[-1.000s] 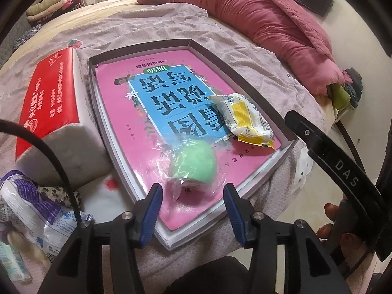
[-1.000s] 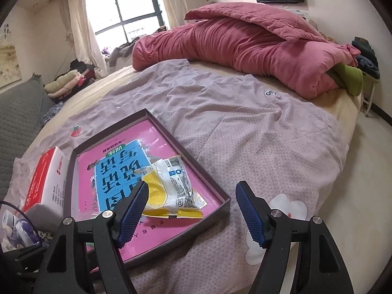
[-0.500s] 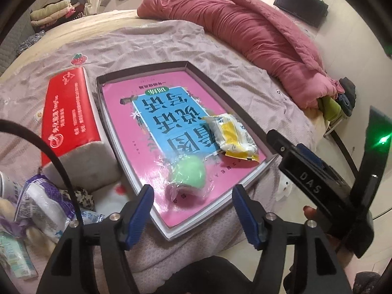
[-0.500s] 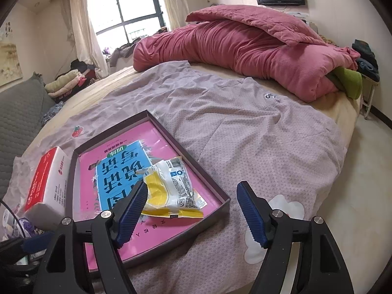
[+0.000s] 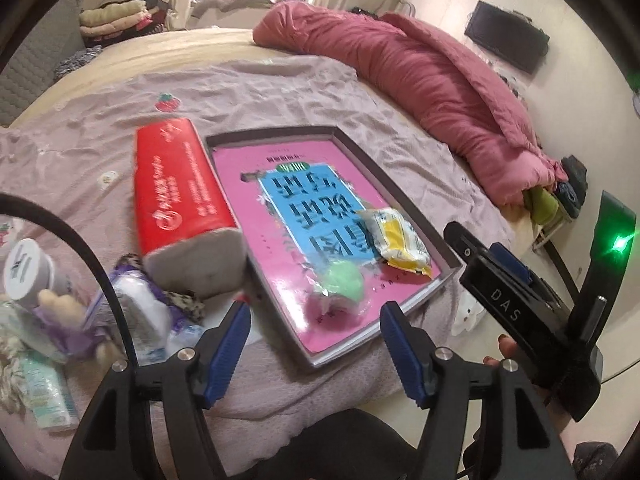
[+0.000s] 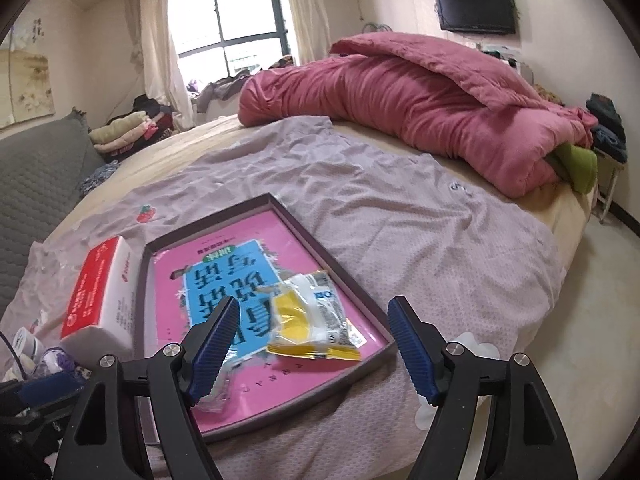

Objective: Organize soft objects
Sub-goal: 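Withdraw both grippers from the tray back toward the pile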

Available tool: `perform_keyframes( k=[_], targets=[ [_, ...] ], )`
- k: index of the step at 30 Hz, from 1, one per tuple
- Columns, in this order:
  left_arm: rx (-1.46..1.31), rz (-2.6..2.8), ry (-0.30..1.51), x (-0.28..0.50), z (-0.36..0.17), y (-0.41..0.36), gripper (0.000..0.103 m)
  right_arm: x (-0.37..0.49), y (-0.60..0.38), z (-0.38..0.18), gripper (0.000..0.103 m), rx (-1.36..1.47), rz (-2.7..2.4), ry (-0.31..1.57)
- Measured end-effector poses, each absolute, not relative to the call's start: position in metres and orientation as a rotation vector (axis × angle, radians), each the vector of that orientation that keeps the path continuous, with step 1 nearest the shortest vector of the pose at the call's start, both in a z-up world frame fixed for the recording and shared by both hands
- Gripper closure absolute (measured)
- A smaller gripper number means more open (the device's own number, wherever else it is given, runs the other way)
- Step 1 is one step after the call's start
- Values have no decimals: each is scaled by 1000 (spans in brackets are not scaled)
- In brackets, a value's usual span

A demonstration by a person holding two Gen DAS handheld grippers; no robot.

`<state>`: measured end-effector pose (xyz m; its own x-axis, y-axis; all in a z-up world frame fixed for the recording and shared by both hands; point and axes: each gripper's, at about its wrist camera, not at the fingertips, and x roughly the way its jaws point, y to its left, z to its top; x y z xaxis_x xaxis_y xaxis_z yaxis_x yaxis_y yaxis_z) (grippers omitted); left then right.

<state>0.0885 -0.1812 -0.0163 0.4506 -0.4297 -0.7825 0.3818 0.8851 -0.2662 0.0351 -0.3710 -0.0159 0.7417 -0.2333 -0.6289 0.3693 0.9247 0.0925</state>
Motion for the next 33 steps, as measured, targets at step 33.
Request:
perform_keyframes(
  k=[33],
  targets=[
    [-246, -268, 839, 56, 45, -12, 36, 18, -260, 59, 25, 100, -84, 556]
  ],
)
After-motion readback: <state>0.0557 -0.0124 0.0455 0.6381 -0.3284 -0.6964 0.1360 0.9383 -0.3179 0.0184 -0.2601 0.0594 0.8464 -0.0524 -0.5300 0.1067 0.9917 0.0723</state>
